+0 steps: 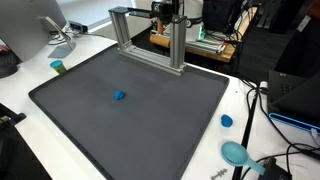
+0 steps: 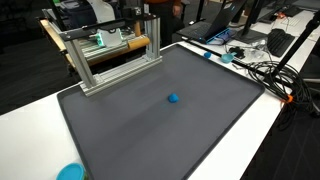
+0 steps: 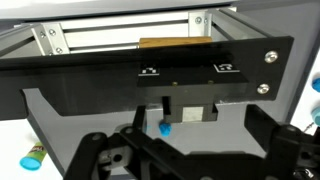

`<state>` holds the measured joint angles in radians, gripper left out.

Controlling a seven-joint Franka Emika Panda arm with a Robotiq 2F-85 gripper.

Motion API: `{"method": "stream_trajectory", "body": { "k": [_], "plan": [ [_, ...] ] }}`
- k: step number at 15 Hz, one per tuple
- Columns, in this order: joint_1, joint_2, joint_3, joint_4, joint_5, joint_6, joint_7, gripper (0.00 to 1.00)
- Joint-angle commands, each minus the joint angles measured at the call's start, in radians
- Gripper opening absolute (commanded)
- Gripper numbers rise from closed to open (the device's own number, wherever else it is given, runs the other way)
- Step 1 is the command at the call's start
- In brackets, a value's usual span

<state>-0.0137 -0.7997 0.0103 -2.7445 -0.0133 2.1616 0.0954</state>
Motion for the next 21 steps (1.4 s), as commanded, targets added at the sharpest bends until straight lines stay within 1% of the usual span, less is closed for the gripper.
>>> {"method": "stream_trajectory", "body": {
  "k": [1, 5, 6, 10, 11, 16, 21],
  "plan": [
    [-0.003, -0.026, 0.034, 0.003, 0.014, 0.032, 0.043, 1.0],
    [-0.031, -0.012, 0.093, 0.004, -0.023, 0.012, 0.116, 1.0],
    [-0.011, -0.012, 0.063, 0.002, -0.007, 0.023, 0.072, 1.0],
    [-0.011, -0.01, 0.069, 0.001, -0.008, 0.023, 0.077, 1.0],
    [-0.013, 0.001, 0.08, 0.001, -0.019, 0.037, 0.079, 1.0],
    [-0.013, 0.039, 0.091, 0.0, -0.025, 0.049, 0.079, 1.0],
    [-0.015, 0.095, 0.078, 0.011, -0.024, 0.055, 0.065, 1.0]
  ]
}}
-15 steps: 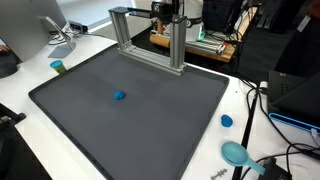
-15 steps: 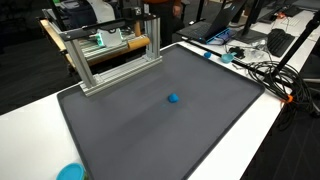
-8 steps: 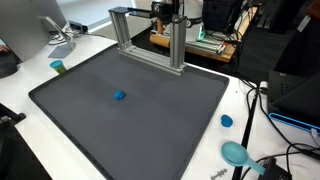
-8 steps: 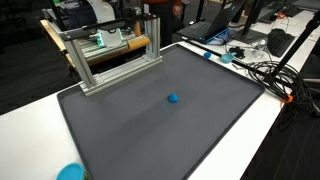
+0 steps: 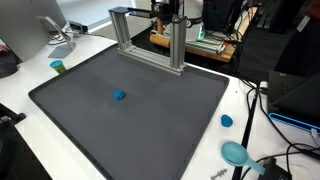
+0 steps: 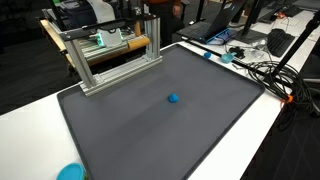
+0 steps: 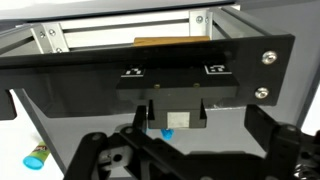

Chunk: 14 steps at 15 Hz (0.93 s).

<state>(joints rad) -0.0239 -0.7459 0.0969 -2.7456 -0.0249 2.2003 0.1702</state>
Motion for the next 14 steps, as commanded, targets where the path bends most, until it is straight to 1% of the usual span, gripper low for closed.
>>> {"method": "stream_trajectory", "body": {
  "k": [1, 5, 9, 10, 14],
  "plan": [
    [-0.003, 0.054, -0.015, 0.015, -0.008, 0.017, -0.016, 1.0],
    [-0.015, 0.085, -0.036, 0.029, -0.004, 0.001, -0.014, 1.0],
    [-0.001, 0.079, -0.07, 0.028, 0.003, -0.024, -0.083, 1.0],
    [0.002, 0.075, -0.077, 0.026, 0.005, -0.028, -0.1, 0.97],
    [0.006, 0.057, -0.092, 0.017, 0.004, -0.039, -0.151, 0.76]
  ]
}}
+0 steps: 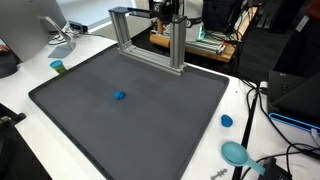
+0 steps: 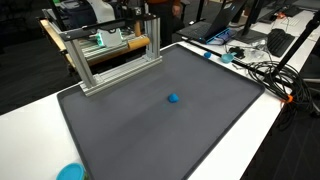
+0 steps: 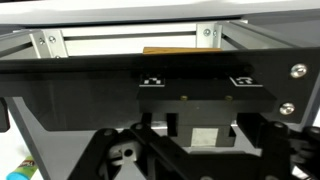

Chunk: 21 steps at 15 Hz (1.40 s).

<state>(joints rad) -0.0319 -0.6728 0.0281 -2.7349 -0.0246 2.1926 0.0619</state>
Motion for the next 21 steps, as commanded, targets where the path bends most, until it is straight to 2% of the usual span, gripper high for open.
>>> {"method": "stream_trajectory", "body": {
  "k": [1, 3, 5, 8, 11, 14, 15, 16, 17, 18, 21],
  "plan": [
    [0.016, -0.023, -0.026, 0.003, 0.004, -0.034, -0.052, 0.73],
    [0.017, -0.039, -0.026, -0.006, 0.001, -0.039, -0.065, 0.8],
    [0.014, -0.056, -0.023, -0.013, 0.0, -0.046, -0.063, 0.81],
    [0.008, -0.09, -0.016, -0.025, -0.005, -0.053, -0.049, 0.78],
    [0.011, -0.092, -0.011, -0.007, -0.006, -0.066, -0.049, 0.78],
    [0.014, -0.098, 0.0, -0.006, -0.009, -0.062, -0.043, 0.67],
    [0.016, -0.099, 0.005, -0.006, -0.012, -0.061, -0.042, 0.64],
    [0.017, -0.099, 0.009, -0.006, -0.014, -0.061, -0.04, 0.65],
    [0.018, -0.099, 0.014, -0.006, -0.016, -0.058, -0.038, 0.62],
    [0.015, -0.1, 0.019, -0.006, -0.021, -0.054, -0.033, 0.66],
    [0.013, -0.095, 0.025, -0.005, -0.032, -0.052, -0.031, 0.68]
  ]
}}
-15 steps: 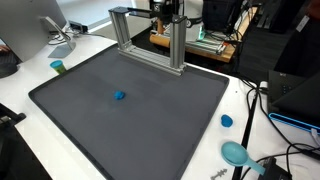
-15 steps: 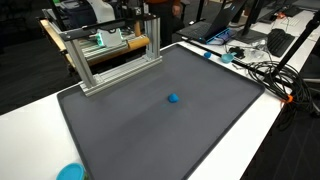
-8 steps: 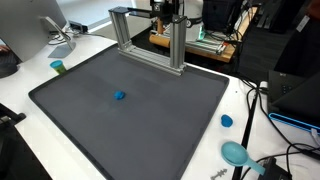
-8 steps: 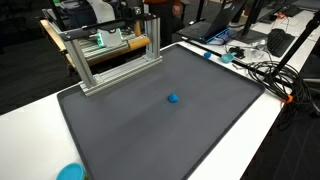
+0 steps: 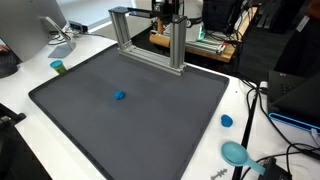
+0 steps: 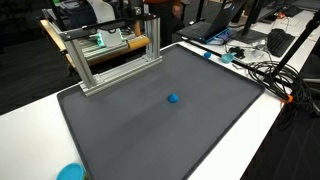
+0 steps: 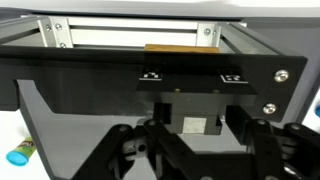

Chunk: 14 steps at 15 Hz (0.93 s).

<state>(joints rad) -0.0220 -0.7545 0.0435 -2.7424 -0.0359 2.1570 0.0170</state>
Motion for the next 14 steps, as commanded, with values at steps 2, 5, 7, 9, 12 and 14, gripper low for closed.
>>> {"method": "stream_trajectory", "body": {
  "k": [2, 5, 7, 9, 12, 14],
  "plan": [
    [-0.002, -0.007, 0.016, 0.002, -0.032, -0.012, 0.02, 0.67],
    [-0.001, 0.002, 0.019, 0.002, -0.041, -0.013, 0.02, 0.65],
    [-0.003, 0.005, 0.019, 0.001, -0.041, -0.009, 0.025, 0.54],
    [-0.007, -0.005, 0.018, -0.017, -0.046, 0.0, 0.032, 0.47],
    [-0.02, 0.006, 0.027, -0.013, -0.069, -0.012, 0.042, 0.62],
    [-0.023, 0.02, 0.033, 0.0, -0.094, -0.014, 0.037, 0.78]
  ]
}}
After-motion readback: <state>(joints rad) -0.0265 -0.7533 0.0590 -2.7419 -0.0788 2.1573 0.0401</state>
